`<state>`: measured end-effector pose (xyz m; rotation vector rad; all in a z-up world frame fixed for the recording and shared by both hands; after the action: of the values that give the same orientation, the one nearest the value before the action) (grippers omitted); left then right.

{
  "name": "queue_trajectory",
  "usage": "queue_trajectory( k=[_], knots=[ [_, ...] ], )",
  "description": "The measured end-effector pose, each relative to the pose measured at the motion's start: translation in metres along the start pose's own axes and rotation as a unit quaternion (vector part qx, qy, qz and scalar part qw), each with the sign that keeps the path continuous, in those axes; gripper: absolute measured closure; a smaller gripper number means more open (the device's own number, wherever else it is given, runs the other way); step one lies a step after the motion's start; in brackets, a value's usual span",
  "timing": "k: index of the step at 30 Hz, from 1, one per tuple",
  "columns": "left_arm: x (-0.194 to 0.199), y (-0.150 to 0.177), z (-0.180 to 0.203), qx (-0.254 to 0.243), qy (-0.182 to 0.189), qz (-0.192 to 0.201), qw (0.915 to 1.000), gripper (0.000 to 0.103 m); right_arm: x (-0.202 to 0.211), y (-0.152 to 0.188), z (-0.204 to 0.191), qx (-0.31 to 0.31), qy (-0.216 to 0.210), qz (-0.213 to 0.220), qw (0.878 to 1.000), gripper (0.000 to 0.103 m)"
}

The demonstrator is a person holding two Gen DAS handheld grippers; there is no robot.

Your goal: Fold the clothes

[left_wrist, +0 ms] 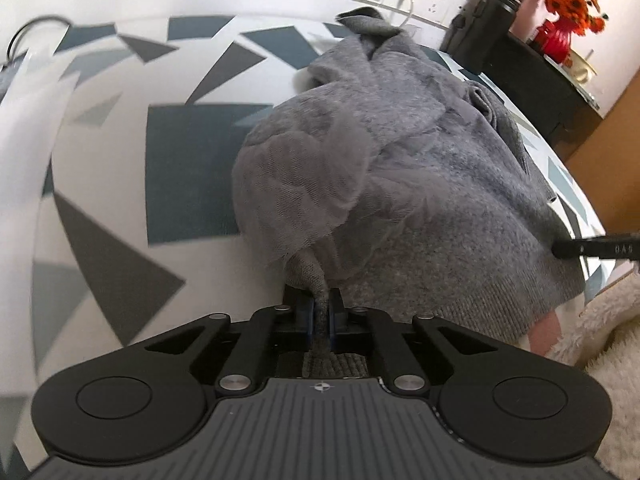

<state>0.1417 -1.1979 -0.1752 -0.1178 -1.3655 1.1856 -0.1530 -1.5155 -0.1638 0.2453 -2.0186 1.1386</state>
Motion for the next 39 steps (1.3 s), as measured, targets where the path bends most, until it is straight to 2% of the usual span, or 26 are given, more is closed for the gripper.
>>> queue_trajectory(
  k=[1,2,3,5,8,11,12,13,15,18,19,20,21,24,25,27,32,37,39],
  knots=[
    [0.001,0.002,-0.003,0.013,0.0,0.002,0.9999,0.096,0.001,0.001,0.001,-0.004,0.002,0.0,1.0,0.09],
    [0.003,0.002,-0.006,0.029,-0.001,0.006,0.9995,0.096,0.001,0.0,0.001,-0.01,0.006,-0.001,1.0,0.085],
    [0.004,0.003,-0.009,0.045,-0.001,0.011,0.9989,0.096,0.001,-0.001,0.001,-0.016,0.011,-0.001,1.0,0.074],
    [0.009,0.001,-0.012,0.059,-0.006,0.022,0.998,0.091,0.003,-0.006,0.0,-0.025,0.016,0.007,1.0,0.067],
    [0.021,-0.007,-0.011,0.061,-0.004,0.042,0.9972,0.087,0.014,-0.019,-0.004,-0.037,0.002,0.043,0.998,0.055],
    [0.037,-0.022,-0.01,0.071,0.007,0.071,0.995,0.085,0.028,-0.035,-0.009,-0.041,0.001,0.085,0.995,0.05],
    [0.042,-0.028,-0.01,0.075,0.009,0.083,0.9936,0.08,0.031,-0.04,-0.012,-0.04,0.005,0.098,0.994,0.042],
    [0.047,-0.034,-0.01,0.08,0.011,0.096,0.9921,0.077,0.035,-0.046,-0.014,-0.038,0.01,0.112,0.993,0.039],
    [0.055,-0.046,-0.008,0.083,0.015,0.118,0.9894,0.064,0.042,-0.058,-0.017,-0.043,0.008,0.136,0.99,0.037],
    [0.065,-0.064,0.001,0.071,0.021,0.146,0.9866,0.056,0.054,-0.077,-0.024,-0.04,0.009,0.177,0.983,0.025],
    [0.069,-0.069,0.004,0.065,0.023,0.154,0.9856,0.053,0.059,-0.083,-0.026,-0.036,0.01,0.191,0.981,0.025],
    [0.072,-0.075,0.008,0.06,0.022,0.164,0.9844,0.046,0.063,-0.089,-0.029,-0.033,0.01,0.206,0.978,0.022],
    [0.075,-0.08,0.011,0.055,0.018,0.174,0.983,0.039,0.067,-0.095,-0.031,-0.029,0.011,0.22,0.975,0.015],
    [0.083,-0.095,0.021,0.039,0.005,0.205,0.9779,0.026,0.079,-0.11,-0.04,-0.012,0.006,0.265,0.964,0.002],
    [0.084,-0.1,0.025,0.029,-0.001,0.215,0.9761,0.024,0.082,-0.115,-0.043,-0.003,0.005,0.282,0.959,0.001],
    [0.084,-0.109,0.033,0.01,-0.018,0.232,0.9725,0.012,0.084,-0.125,-0.047,0.01,0.011,0.305,0.952,0.001],
    [0.076,-0.132,0.051,-0.013,-0.056,0.272,0.9605,0.004,0.074,-0.15,-0.046,0.019,0.029,0.343,0.939,0.001],
    [0.063,-0.167,0.077,-0.007,-0.082,0.31,0.9473,0.001,0.061,-0.176,-0.033,-0.026,0.018,0.366,0.93,0.001],
    [0.05,-0.176,0.088,-0.005,-0.088,0.31,0.9467,0.001,0.056,-0.184,-0.027,-0.04,0.012,0.375,0.926,0.001]
  ],
)
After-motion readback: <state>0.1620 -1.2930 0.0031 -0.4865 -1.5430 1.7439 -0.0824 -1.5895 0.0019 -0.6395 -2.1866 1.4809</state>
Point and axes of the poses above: each gripper's, at about its wrist camera, not at the fingertips, and x roughly against the way its jaws point, z to its right, y to its underside, the point moved 1 cm from there along -x, roughly the way its jaws point, and after that the axes turned 12 degrees about z, right-handed, at the moved point
